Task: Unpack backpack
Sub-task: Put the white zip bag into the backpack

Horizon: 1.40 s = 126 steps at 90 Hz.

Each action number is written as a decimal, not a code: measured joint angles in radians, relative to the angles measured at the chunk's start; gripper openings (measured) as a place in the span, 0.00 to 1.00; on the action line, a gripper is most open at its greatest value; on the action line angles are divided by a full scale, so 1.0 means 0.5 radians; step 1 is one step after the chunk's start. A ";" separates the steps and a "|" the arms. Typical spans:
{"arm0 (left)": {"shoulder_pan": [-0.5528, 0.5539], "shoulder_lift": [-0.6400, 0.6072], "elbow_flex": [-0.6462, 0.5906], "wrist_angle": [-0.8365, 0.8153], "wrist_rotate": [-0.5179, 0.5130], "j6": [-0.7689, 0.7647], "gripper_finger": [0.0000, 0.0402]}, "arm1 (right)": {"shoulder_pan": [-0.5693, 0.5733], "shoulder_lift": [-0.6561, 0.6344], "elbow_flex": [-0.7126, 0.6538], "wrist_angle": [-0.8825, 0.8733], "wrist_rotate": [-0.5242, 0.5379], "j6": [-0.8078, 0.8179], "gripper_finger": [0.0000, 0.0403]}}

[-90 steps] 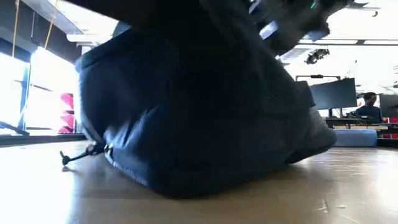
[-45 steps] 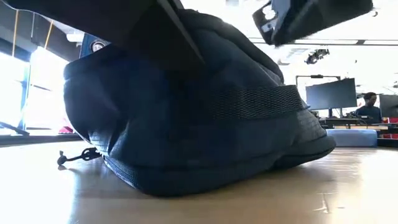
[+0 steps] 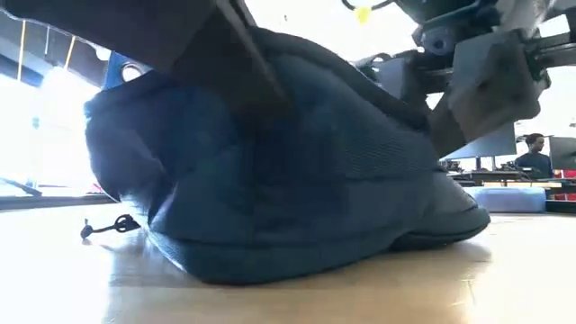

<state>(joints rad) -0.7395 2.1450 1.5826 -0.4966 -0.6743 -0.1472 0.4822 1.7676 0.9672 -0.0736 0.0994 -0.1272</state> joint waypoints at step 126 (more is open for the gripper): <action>0.445 -0.010 -0.004 0.772 0.871 -0.124 0.00 | 0.454 0.038 0.001 -0.039 0.678 0.262 0.00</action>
<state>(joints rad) -0.5168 2.1401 1.5806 -0.1105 -0.2387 -0.2092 0.7094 1.7867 0.9676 -0.0933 0.4384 0.0036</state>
